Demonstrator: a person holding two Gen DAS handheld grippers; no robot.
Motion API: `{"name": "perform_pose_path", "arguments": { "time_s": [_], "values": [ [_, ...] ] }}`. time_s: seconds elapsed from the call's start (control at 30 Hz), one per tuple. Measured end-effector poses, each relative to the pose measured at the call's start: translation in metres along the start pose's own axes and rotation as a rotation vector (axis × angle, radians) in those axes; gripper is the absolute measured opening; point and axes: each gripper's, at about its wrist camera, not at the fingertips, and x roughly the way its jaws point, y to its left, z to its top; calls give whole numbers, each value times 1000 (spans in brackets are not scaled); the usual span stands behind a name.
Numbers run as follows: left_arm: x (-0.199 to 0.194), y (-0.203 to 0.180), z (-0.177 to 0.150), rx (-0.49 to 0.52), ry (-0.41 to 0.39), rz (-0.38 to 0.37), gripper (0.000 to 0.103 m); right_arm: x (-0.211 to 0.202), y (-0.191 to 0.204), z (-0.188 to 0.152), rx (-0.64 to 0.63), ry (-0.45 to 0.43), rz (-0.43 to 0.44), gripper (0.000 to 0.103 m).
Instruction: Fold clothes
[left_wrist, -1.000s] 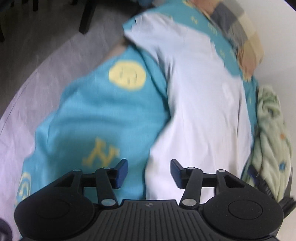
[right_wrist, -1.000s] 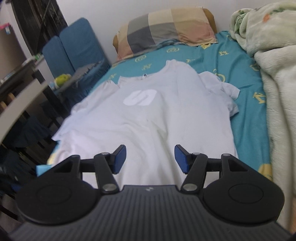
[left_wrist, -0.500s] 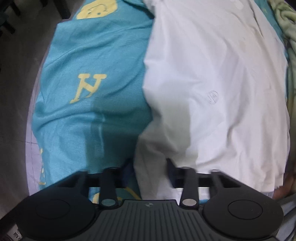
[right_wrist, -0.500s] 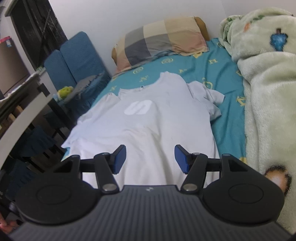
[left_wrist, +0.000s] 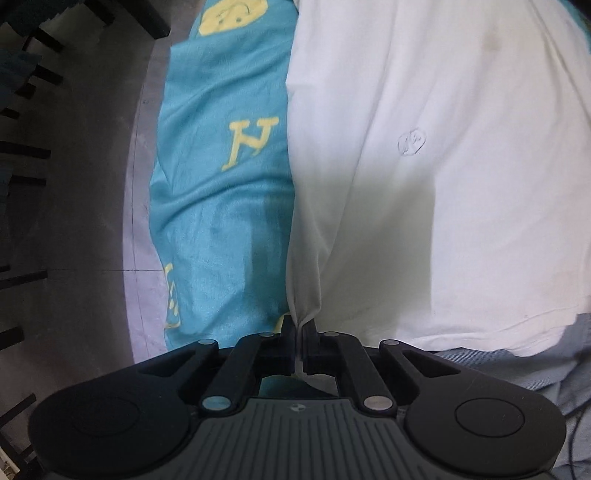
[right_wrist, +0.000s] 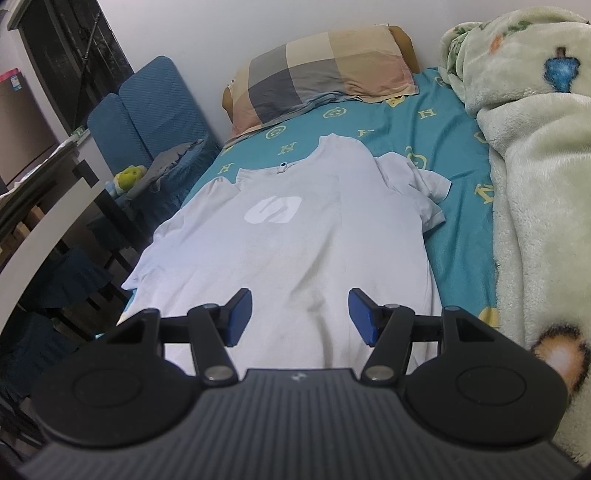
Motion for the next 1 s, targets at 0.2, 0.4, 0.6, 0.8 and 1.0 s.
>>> {"name": "perform_pose_path", "arguments": {
  "time_s": [0.2,0.4,0.6,0.8,1.0],
  "values": [
    [-8,-11,-2,24,10,82,34,-3,-4,-2,20,0,-7,60],
    [-60,-38,-7,59,-198,43,63,-7,-10,2,70,-25,-10,60],
    [-77,-75,17,18,-443,-76,69,-2,-27,22,154,-102,-15,61],
    [-34,-103,61,-42,-600,-141,70,30,-47,50,136,-156,-96,62],
    [8,-122,101,-93,-732,-191,70,83,-94,82,202,-180,-170,62]
  ]
}}
